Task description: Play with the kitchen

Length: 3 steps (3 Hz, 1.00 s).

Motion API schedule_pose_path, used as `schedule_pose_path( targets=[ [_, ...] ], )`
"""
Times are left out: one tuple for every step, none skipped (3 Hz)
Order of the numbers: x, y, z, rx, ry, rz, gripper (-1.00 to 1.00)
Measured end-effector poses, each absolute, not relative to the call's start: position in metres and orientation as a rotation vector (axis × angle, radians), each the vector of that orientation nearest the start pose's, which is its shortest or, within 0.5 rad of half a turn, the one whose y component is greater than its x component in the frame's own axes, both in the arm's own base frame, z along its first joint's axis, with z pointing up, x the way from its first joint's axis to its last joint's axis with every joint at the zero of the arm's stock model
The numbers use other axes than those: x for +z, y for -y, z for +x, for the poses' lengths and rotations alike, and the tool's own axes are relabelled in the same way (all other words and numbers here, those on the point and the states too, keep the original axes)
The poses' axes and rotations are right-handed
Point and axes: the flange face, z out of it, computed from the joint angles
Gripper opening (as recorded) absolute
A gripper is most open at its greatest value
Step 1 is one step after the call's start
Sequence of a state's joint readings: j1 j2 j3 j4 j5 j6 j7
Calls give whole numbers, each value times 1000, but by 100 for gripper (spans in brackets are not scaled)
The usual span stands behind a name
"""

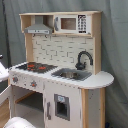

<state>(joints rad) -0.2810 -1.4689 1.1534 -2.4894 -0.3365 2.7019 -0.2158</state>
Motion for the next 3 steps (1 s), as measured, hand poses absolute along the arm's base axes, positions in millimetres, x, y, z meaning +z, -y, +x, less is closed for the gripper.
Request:
schedule_pose_path(
  targets=[
    [535,-414,168,1031,-1112,1056,100],
    [553,-407,168,976,-1146,997,100],
    [571,-401,166,933,-1178,933,100]
  ],
)
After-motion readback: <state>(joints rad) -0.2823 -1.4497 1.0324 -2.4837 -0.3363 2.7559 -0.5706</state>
